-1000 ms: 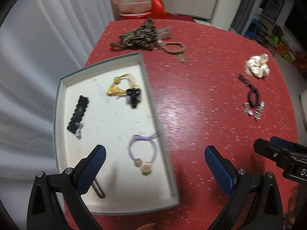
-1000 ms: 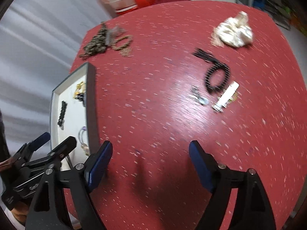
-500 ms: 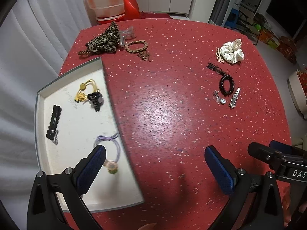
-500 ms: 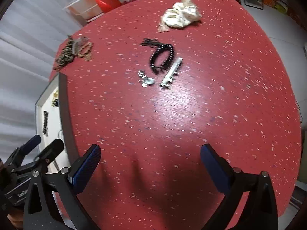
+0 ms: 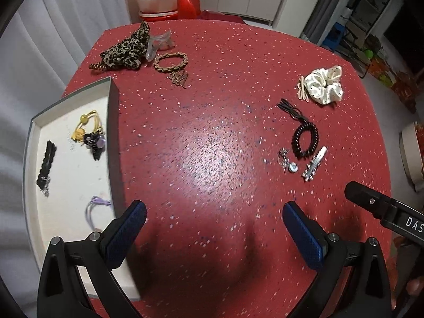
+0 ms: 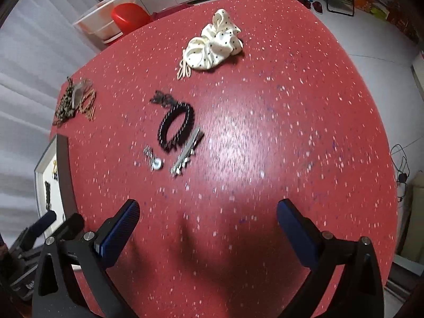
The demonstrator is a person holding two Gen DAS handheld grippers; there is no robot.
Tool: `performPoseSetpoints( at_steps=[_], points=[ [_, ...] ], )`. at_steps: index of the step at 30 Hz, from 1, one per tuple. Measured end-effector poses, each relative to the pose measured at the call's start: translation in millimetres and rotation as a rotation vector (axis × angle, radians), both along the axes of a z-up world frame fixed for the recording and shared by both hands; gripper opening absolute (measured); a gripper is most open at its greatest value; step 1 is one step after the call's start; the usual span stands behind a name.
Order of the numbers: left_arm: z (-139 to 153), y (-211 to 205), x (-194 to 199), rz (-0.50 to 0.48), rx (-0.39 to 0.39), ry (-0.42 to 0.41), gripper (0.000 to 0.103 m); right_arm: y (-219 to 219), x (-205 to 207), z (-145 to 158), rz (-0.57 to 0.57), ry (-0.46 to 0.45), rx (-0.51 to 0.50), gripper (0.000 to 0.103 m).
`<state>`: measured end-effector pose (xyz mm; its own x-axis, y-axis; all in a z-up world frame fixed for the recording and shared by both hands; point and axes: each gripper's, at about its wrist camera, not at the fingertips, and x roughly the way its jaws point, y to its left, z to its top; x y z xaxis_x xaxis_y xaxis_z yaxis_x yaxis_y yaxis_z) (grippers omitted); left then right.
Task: Organize jewelry
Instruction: 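Move both tools back over the remaining accessories, then grasp the silver barrette with right tool while left grasps silver charm chain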
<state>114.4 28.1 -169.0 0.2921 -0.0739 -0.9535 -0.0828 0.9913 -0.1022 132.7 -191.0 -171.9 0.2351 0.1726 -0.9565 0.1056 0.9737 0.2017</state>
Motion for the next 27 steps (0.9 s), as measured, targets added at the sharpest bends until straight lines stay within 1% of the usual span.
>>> performPoseSetpoints(
  at_steps=[2, 4, 5, 7, 8, 10, 13, 16, 18, 19, 20, 21, 22, 23, 24, 25, 26, 27],
  points=[
    [-4.2, -0.7, 4.5, 0.022, 0.01, 0.002, 0.103, 0.2, 7.8, -5.0, -0.002, -0.006, 0.011, 0.101],
    [-7.3, 1.8, 7.8, 0.05, 0.015, -0.001, 0.103, 1.9, 14.5, -9.5, -0.002, -0.007, 0.015, 0.091],
    [-8.6, 3.4, 9.2, 0.061, 0.019, -0.002, 0.103, 3.1, 17.7, -11.5, -0.003, -0.009, 0.015, 0.089],
    [-11.4, 6.2, 11.8, 0.079, 0.031, -0.005, 0.103, 6.8, 25.8, -17.6, -0.006, -0.008, 0.021, 0.078],
    [-12.7, 7.7, 12.4, 0.086, 0.035, -0.005, 0.103, 9.0, 29.4, -20.9, -0.009, -0.007, 0.021, 0.076],
    [-15.0, 9.5, 14.4, 0.094, 0.04, -0.005, 0.103, 13.8, 33.4, -25.5, -0.012, -0.006, 0.022, 0.067],
    [-18.5, 9.7, 16.5, 0.095, 0.041, -0.006, 0.103, 21.4, 38.3, -33.9, -0.009, -0.003, 0.011, 0.058],
    [-20.3, 8.7, 18.6, 0.093, 0.035, -0.011, 0.103, 27.1, 41.8, -40.5, 0.0, -0.006, -0.01, 0.054],
    [-21.9, 7.8, 20.8, 0.09, 0.029, -0.016, 0.103, 31.4, 43.4, -41.2, 0.02, -0.027, -0.04, 0.053],
    [-22.4, 7.2, 21.5, 0.088, 0.028, -0.016, 0.101, 34.3, 43.9, -41.7, 0.03, -0.033, -0.053, 0.052],
    [-23.0, 6.2, 22.1, 0.086, 0.03, -0.016, 0.093, 37.4, 44.4, -41.6, 0.041, -0.041, -0.069, 0.052],
    [-24.8, 5.1, 23.6, 0.082, 0.031, -0.009, 0.093, 39.8, 45.1, -41.8, 0.052, -0.047, -0.084, 0.049],
    [-26.2, 4.6, 24.4, 0.079, 0.029, -0.003, 0.093, 41.9, 45.2, -41.9, 0.063, -0.052, -0.103, 0.044],
    [-27.3, 4.0, 25.0, 0.081, 0.028, -0.002, 0.093, 43.1, 45.2, -41.8, 0.074, -0.059, -0.119, 0.042],
    [-28.1, 3.4, 25.9, 0.082, 0.025, -0.002, 0.093, 44.7, 44.8, -41.9, 0.085, -0.066, -0.127, 0.036],
    [-28.5, 2.3, 26.3, 0.08, 0.022, -0.003, 0.093, 46.9, 44.0, -42.2, 0.093, -0.067, -0.152, 0.025],
    [-28.9, 0.8, 26.9, 0.076, 0.019, -0.004, 0.093, 48.2, 43.3, -41.9, 0.103, -0.076, -0.167, 0.019],
    [-29.0, -0.7, 27.4, 0.073, 0.016, -0.006, 0.093, 47.8, 42.6, -41.9, 0.108, -0.081, -0.162, 0.017]
  ],
)
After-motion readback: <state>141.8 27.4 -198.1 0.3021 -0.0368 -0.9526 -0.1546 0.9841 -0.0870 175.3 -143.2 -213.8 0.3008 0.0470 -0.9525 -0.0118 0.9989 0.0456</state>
